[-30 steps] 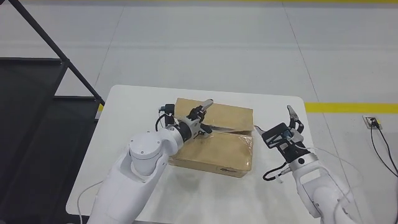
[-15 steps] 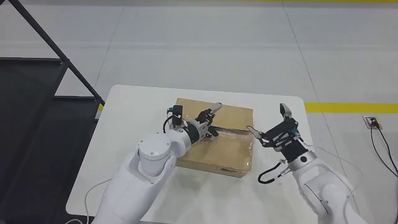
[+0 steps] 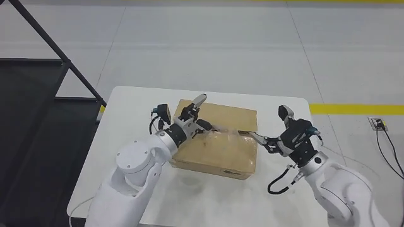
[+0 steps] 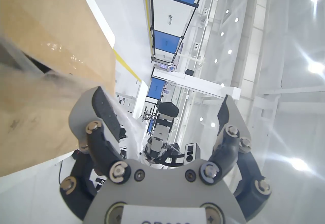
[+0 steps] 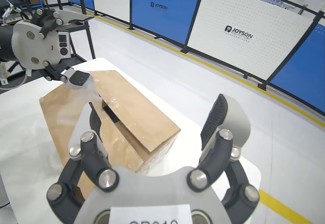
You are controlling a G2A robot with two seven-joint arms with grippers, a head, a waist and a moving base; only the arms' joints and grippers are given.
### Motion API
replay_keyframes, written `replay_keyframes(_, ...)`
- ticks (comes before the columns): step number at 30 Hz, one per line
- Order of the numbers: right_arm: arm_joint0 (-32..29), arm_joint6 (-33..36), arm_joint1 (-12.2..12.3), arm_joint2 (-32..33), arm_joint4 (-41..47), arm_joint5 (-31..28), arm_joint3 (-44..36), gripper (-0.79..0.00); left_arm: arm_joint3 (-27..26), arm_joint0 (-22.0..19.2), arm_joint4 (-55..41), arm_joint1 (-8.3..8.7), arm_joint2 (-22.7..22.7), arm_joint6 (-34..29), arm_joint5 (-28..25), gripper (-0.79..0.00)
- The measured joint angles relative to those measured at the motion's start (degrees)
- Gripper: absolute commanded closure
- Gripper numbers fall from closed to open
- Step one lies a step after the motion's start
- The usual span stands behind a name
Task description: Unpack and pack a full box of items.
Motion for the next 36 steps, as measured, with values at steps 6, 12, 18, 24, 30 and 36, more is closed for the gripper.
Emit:
replay_keyframes(6,0.3,2.0,0.4,-0.5,9.8,-8.5,0.4,-0.785,0.6,0.1,-0.1,0.02,0.3,-0.8,0.9,-0.785)
replay_keyframes(12,0.4,9.1,2.0,2.5,23.9,-25.6,3.2,-0.785,2.0,-1.4,-0.3,-0.37,1.7,0.0,0.4,-0.785)
replay_keyframes(18,0.1,17.3,2.9,3.8,23.1,-24.7,1.1,-0.785,-2.3,1.8,0.5,0.4,-2.9,-0.3,-1.3,-0.785)
replay_keyframes(24,0.0,10.6,2.3,0.3,17.5,-8.5,0.8,-0.785,-4.0,6.4,8.2,2.5,-6.7,-8.8,6.1,-0.785)
replay_keyframes(30,1.6,9.5,2.5,0.2,18.1,-8.7,3.0,-0.785,-3.6,7.5,15.9,3.38,-4.9,-12.1,4.9,-0.785)
replay_keyframes(36,-0.5,7.4,2.8,2.1,18.8,-8.8,3.2,-0.785,0.4,5.3,21.7,3.0,-0.3,-8.5,1.8,-0.785)
